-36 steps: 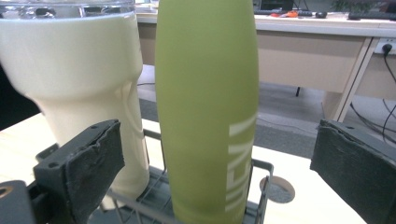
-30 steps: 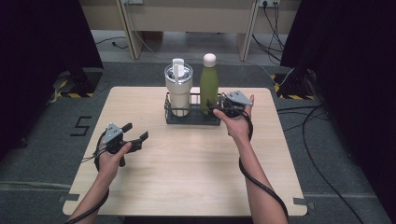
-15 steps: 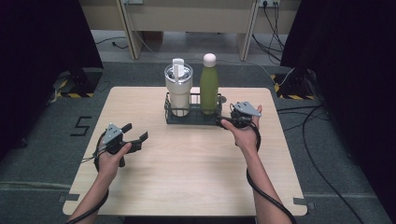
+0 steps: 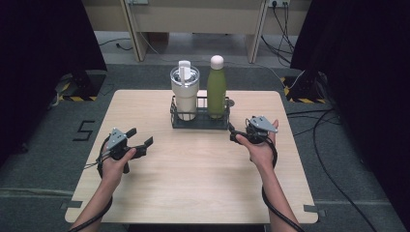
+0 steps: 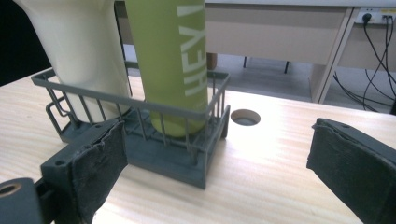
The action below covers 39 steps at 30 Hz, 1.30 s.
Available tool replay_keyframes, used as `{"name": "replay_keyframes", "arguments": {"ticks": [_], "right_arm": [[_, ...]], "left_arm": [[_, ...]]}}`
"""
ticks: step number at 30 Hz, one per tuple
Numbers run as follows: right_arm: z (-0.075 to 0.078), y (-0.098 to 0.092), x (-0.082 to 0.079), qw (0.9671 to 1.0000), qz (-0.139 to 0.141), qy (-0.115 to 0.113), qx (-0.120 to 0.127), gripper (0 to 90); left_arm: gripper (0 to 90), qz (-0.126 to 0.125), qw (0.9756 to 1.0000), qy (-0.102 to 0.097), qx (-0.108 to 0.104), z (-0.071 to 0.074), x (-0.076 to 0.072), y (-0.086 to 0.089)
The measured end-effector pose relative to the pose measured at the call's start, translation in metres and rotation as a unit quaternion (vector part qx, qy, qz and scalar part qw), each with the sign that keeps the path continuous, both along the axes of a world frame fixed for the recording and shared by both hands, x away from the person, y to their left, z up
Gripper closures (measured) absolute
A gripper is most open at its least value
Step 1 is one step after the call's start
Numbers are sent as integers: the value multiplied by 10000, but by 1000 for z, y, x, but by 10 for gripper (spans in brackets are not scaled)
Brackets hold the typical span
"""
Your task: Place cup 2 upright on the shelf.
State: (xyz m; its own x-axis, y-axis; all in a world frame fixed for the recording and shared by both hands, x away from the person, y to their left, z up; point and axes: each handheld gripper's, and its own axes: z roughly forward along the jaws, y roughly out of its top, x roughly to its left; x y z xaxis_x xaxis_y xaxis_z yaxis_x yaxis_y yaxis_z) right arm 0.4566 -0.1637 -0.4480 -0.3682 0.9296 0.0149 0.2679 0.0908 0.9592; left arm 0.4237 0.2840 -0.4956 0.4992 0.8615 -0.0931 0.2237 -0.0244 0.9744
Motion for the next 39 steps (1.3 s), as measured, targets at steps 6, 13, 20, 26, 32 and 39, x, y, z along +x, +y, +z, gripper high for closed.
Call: {"name": "replay_keyframes", "arguments": {"ticks": [6,13,20,26,32,39], "right_arm": [[-6,-7,-10,10000,-39,54,14,51],[-11,-14,-19,9999,-72,76,-5,61],[-18,-23,-30,9999,-127,111,-24,69],[-23,-31,-39,9997,-187,133,-2,75],[-28,-37,-46,9996,-228,149,13,82],[-34,-39,-51,9996,-237,140,55,87]], "left_arm": [[142,4,10000,0,2,0,0,0],[143,7,10000,-3,-11,0,0,0],[143,-6,10000,1,7,0,0,0],[142,-9,10000,10,27,-1,0,-1],[143,-32,10000,-6,31,-1,-1,-1],[143,-36,10000,8,31,-2,-1,-2]]}}
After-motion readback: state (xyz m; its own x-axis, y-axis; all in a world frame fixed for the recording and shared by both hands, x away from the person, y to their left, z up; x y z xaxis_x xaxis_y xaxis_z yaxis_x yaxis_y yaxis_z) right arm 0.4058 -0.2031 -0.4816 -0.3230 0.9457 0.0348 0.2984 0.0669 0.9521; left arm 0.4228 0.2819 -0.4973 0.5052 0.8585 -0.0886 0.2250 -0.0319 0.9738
